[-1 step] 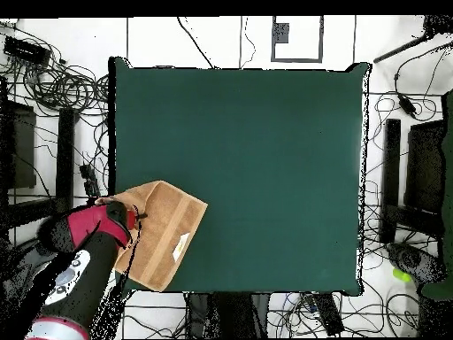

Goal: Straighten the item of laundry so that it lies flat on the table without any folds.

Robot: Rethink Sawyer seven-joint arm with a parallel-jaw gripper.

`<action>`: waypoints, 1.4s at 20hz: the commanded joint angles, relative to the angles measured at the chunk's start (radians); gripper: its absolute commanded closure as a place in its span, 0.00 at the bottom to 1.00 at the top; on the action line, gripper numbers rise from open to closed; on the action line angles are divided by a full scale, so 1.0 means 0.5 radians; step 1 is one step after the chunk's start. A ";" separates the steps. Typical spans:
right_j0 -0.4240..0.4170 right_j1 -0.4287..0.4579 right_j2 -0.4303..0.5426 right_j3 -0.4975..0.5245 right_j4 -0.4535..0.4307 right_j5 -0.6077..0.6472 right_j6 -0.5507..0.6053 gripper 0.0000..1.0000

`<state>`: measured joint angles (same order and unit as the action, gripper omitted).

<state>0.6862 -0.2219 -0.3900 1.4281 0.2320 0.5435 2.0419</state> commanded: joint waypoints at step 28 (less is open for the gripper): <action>-0.269 0.519 0.106 0.177 -0.299 -2.462 0.144 0.00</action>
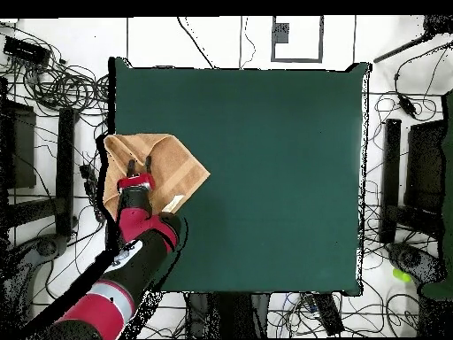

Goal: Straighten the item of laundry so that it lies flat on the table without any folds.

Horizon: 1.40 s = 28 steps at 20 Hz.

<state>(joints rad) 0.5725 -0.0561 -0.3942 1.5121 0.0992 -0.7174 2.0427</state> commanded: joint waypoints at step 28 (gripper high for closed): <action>-0.602 -0.292 0.536 -0.724 -0.305 1.150 0.165 0.00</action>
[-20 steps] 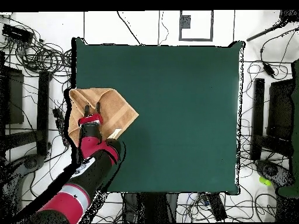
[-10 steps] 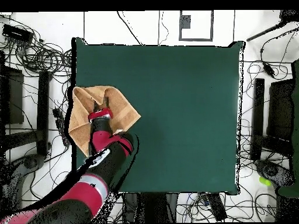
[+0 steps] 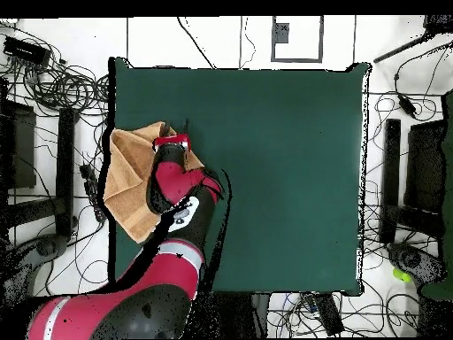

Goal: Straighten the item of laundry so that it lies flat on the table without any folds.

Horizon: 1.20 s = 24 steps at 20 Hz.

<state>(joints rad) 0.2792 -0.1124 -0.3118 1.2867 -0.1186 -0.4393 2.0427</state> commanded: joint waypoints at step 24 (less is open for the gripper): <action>-0.207 -0.611 0.802 0.324 0.137 0.783 0.154 0.00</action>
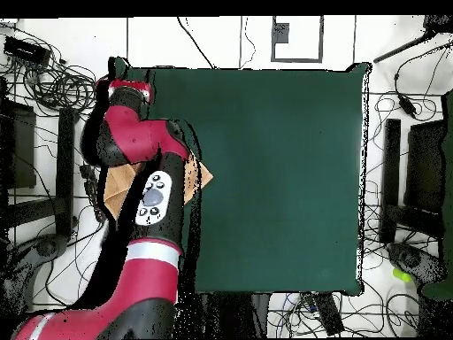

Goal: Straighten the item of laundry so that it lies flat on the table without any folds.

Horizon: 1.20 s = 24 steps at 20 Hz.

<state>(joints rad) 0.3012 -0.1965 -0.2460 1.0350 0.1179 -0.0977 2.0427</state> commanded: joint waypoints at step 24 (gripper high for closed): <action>-0.055 -0.369 0.573 1.241 -0.594 -0.385 0.365 0.00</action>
<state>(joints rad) 0.1950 -0.4655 0.0428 1.5218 -0.2077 -0.2054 2.0427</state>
